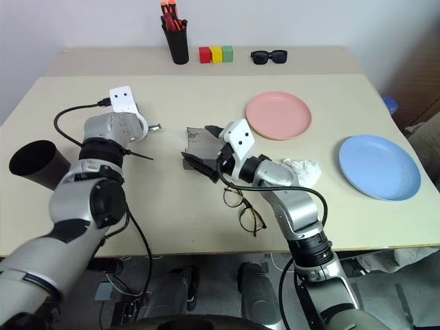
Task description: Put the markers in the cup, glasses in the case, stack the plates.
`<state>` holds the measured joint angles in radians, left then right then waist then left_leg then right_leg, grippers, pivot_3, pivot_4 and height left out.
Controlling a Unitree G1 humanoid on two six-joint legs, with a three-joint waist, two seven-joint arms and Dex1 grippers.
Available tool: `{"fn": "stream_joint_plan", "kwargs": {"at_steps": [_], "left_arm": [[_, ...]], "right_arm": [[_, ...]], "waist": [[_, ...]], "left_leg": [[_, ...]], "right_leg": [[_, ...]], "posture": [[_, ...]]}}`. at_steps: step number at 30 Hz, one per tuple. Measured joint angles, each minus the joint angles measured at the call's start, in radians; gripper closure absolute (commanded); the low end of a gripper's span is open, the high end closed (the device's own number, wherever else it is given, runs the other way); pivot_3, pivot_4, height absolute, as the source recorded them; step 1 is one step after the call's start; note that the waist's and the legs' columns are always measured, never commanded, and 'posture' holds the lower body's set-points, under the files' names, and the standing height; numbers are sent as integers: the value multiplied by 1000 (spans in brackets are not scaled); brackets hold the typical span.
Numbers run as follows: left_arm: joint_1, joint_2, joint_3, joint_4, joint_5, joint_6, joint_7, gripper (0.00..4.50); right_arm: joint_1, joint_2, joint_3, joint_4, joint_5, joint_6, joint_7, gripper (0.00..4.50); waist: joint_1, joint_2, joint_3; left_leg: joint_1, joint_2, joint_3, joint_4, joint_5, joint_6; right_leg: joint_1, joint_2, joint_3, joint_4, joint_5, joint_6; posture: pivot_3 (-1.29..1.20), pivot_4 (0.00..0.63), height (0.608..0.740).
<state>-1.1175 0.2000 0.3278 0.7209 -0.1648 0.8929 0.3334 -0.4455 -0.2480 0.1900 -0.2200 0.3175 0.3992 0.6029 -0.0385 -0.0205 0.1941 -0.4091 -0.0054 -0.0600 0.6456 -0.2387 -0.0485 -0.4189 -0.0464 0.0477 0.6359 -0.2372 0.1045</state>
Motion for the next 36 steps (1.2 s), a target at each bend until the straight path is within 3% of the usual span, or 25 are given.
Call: {"fn": "stream_joint_plan", "kwargs": {"at_steps": [5,11,14,18,28,31,34,36], "left_arm": [[191,-147,49,-551,-32,372,54,4444],[248,-273,140,-848,42,675,117,4444],[269,-309,168,-889,72,713,120,3276],[281,-325,175,-898,99,713,98,1352],[205,-229,166,-670,137,598,41,1352],[153,-199,176,-543,143,517,46,2665],[148,-202,178,-525,143,499,52,4265],[148,-214,186,-531,142,489,58,4450]], "right_arm": [[2,-8,-1,-1,0,1,6,0],[2,-7,2,-1,0,1,20,0],[2,-7,2,0,0,1,28,0],[1,-6,9,3,0,1,34,0],[1,-6,11,3,-1,1,30,0],[5,-3,14,3,-3,1,23,0],[6,-3,15,3,-9,1,17,0],[9,-3,15,3,-10,1,13,0]], "waist": [[-5,0,0],[-3,0,0],[-2,0,0],[-2,0,0],[1,0,0],[3,0,0],[3,0,0],[3,0,0]], "left_leg": [[0,0,0,0,0,0],[1,0,0,1,1,-2],[1,0,0,1,1,-2],[1,0,0,1,1,-3],[1,0,0,1,1,-3],[1,0,0,1,2,-3],[1,0,0,1,2,-3],[1,0,0,1,2,-3]], "right_leg": [[-1,0,1,2,0,0],[-1,1,1,4,0,0],[-1,1,1,4,0,0],[-1,1,1,4,0,0],[-1,0,1,4,0,0],[-1,0,1,4,0,0],[-1,0,1,4,0,0],[-1,0,1,4,0,0]], "posture": [[0,150,740],[0,150,740],[0,150,740],[0,150,740],[0,150,740],[0,150,740],[0,150,740],[0,150,740]]}}
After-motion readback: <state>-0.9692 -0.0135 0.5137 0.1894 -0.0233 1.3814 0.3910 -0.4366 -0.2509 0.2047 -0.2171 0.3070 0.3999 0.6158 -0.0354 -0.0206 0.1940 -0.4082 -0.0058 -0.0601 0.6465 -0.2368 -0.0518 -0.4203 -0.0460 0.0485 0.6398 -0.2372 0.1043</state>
